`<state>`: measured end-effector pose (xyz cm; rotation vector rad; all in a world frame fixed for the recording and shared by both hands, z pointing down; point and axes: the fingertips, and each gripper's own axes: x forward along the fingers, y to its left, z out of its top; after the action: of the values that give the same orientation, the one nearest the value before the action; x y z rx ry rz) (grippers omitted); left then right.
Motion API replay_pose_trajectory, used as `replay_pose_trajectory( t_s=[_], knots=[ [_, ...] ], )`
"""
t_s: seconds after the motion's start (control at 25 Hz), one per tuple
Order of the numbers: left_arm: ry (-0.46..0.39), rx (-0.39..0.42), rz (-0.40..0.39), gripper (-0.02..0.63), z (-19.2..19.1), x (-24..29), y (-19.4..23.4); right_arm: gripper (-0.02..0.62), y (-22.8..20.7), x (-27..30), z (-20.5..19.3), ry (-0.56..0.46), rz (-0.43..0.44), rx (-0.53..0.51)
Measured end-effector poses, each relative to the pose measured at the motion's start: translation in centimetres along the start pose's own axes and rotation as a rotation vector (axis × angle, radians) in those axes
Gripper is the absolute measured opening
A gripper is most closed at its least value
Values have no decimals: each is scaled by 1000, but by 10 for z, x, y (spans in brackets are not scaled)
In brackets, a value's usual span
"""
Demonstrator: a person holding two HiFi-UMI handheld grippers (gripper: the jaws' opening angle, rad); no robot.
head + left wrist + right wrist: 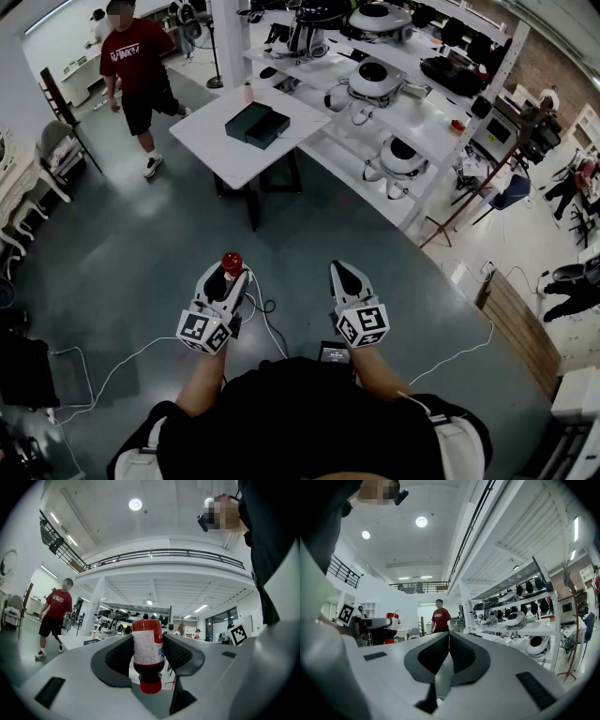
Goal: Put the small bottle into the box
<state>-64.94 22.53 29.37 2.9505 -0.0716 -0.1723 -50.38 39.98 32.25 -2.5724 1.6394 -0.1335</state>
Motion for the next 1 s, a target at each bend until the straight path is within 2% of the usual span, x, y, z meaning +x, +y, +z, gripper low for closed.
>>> replay_pose_trajectory(
  t_s=[0.2,0.64,0.8,1.0],
  knots=[
    [-4,-17,4,216,9,-16,6,33,16,-3,0,2,-1,1],
    [27,-52,12,216,-1,-38,-8,34,23,-24,-6,-29,31,58],
    [34,-60,17,216,-6,-40,-18,34,15,-35,-14,-7,45,67],
    [19,-73,41,216,-8,-31,-30,34,-16,-49,-17,-11,42,65]
  ],
)
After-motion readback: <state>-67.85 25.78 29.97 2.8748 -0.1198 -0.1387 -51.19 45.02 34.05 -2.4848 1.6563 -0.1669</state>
